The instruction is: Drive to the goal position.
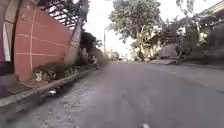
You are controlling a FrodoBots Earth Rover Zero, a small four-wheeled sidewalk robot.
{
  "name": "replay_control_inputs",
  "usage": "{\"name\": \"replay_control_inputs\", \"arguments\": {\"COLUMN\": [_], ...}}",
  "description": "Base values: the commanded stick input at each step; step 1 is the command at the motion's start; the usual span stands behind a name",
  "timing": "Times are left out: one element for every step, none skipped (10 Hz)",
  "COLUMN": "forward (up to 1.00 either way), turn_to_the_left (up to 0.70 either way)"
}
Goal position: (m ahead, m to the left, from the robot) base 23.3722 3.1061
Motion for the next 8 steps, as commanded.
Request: {"name": "replay_control_inputs", "arguments": {"forward": [1.00, 1.00, 1.00, 1.00, 1.00, 1.00, 1.00, 1.00], "turn_to_the_left": [0.00, 0.00, 0.00, 0.00, 0.00, 0.00, 0.00, 0.00]}}
